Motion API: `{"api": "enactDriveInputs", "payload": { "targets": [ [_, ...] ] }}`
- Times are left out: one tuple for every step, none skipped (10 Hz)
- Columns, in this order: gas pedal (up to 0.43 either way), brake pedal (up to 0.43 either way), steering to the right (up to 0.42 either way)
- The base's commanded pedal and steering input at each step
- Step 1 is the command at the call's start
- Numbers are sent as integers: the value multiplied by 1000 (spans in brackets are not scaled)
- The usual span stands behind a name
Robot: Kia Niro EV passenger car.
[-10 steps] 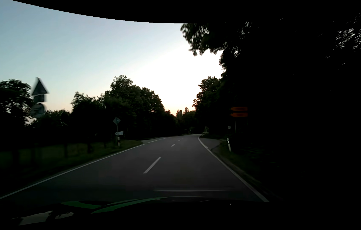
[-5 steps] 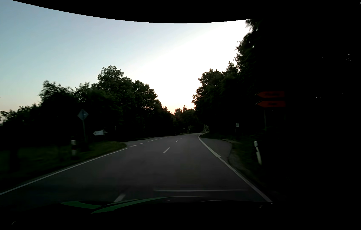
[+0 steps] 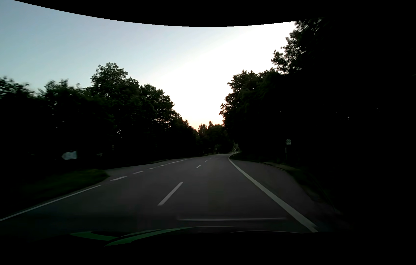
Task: Follow the waypoints while adhering to traffic rules and regulations
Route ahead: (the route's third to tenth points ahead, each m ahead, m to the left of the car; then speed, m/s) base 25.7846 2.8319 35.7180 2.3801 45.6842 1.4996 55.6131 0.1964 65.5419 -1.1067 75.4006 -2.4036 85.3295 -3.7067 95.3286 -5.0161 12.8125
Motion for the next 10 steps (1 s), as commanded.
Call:
{"api": "enactDriveInputs", "payload": {
  "targets": [
    [539,0,6],
    [539,0,7],
    [531,0,6],
    [520,0,7],
    [488,0,7],
    [488,0,7],
    [488,0,7],
    [488,0,7],
    [488,0,9],
    [488,0,9]
  ]
}}
